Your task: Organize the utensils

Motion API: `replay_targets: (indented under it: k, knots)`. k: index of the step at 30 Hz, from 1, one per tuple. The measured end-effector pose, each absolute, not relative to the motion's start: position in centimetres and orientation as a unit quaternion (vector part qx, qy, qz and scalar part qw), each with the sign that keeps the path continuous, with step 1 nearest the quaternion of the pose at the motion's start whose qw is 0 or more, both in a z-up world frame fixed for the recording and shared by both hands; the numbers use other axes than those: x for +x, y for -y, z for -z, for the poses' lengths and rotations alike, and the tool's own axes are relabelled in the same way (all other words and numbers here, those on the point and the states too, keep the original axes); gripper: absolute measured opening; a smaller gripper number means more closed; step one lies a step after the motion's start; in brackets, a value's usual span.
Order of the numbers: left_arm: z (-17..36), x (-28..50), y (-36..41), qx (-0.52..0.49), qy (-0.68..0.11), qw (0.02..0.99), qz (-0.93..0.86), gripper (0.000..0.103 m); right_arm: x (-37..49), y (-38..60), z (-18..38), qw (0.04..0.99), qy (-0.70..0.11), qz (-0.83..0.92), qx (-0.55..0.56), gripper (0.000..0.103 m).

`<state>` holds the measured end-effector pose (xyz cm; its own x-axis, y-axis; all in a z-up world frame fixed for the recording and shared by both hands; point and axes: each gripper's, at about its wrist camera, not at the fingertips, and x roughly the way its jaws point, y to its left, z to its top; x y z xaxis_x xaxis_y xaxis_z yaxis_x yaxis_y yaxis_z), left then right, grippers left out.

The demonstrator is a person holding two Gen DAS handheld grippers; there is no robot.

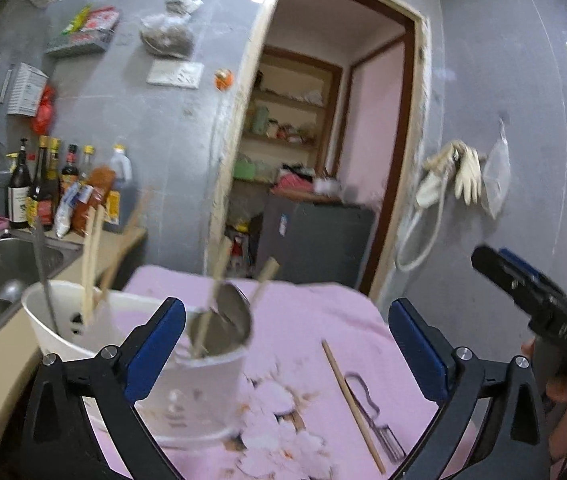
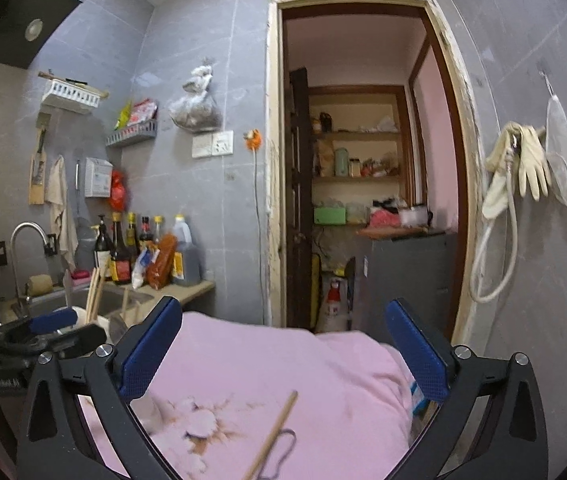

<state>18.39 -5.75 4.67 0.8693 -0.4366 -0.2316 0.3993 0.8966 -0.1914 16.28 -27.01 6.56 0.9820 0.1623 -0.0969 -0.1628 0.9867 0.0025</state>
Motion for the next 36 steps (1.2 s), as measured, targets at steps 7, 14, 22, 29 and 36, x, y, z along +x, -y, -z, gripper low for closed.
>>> replay_targets:
  k: [7,14,22,29,36]
  knots:
    - [-2.0,18.0,8.5,-0.036,-0.189,0.952,0.239,0.100,16.7,29.3,-4.3,0.991,-0.104,-0.079,0.004,0.103]
    - [0.6,18.2,10.0,-0.005,-0.264,0.938,0.225,0.100,17.8,30.8,-1.7,0.980,-0.182,-0.074,0.013,0.103]
    - [3.7,19.5,11.2,0.028,-0.359,0.912,0.197,0.100,20.2,30.8,2.0,0.949,-0.304,-0.080,0.010,0.098]
    - [5.7,21.0,11.4,0.041,-0.427,0.886,0.176,0.100,21.9,29.3,4.3,0.918,-0.381,-0.108,-0.007,0.066]
    - [6.5,21.3,10.5,0.036,-0.446,0.878,0.170,0.100,23.2,27.7,5.6,0.894,-0.426,-0.139,-0.006,0.055]
